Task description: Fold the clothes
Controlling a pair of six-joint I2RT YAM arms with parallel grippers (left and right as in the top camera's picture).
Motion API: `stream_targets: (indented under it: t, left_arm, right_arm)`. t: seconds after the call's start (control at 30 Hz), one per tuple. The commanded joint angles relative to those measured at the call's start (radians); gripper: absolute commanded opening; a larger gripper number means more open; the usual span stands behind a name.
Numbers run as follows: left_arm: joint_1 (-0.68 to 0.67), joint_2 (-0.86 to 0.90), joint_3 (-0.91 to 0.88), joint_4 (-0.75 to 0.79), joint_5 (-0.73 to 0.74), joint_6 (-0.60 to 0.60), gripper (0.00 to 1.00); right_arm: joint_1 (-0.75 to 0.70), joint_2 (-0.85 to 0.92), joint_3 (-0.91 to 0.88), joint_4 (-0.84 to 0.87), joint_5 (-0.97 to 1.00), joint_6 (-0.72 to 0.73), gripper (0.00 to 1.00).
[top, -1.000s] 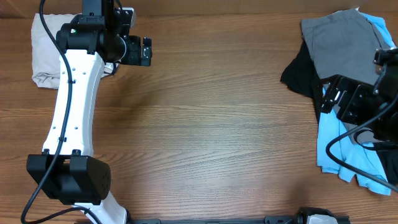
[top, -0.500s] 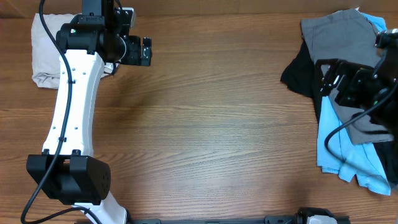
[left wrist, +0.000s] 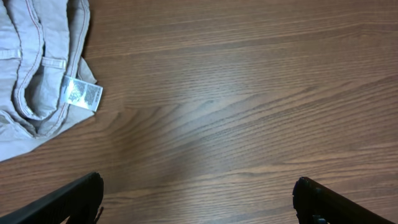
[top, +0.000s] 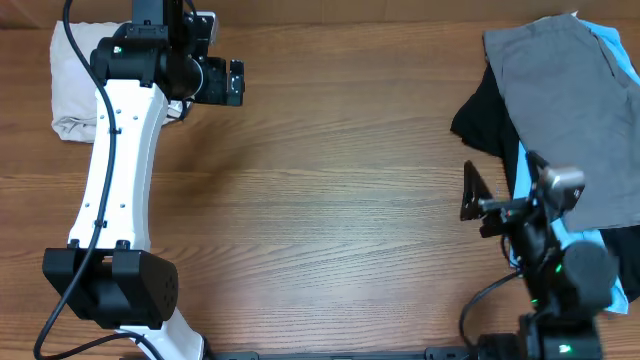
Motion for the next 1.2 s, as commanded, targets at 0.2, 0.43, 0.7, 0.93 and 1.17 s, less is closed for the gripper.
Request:
stream_targets:
  t: [0.2, 0.43, 0.7, 0.93, 1.17]
  left_arm:
    - [-0.002, -0.021, 0.01, 0.004, 0.007, 0.009, 1.0]
    - [-0.002, -0.021, 0.01, 0.004, 0.007, 0.009, 1.0]
    - [-0.002, -0.021, 0.01, 0.004, 0.007, 0.009, 1.0]
    - [-0.002, -0.021, 0.01, 0.004, 0.007, 0.009, 1.0]
    - [-0.002, -0.021, 0.01, 0.004, 0.007, 0.009, 1.0]
  right_arm:
    - [0.005, -0.208, -0.369, 0.269, 0.01, 0.04, 1.0]
    - [0.005, -0.325, -0.455, 0.269, 0.057, 0.04, 1.0]
    - [0.005, -0.43, -0.489, 0.126, 0.062, 0.037, 1.0]
    - [0.006, -0.46, -0.488, 0.045, 0.068, 0.037, 1.0]
    - [0.005, -0.46, -0.488, 0.046, 0.069, 0.037, 1.0]
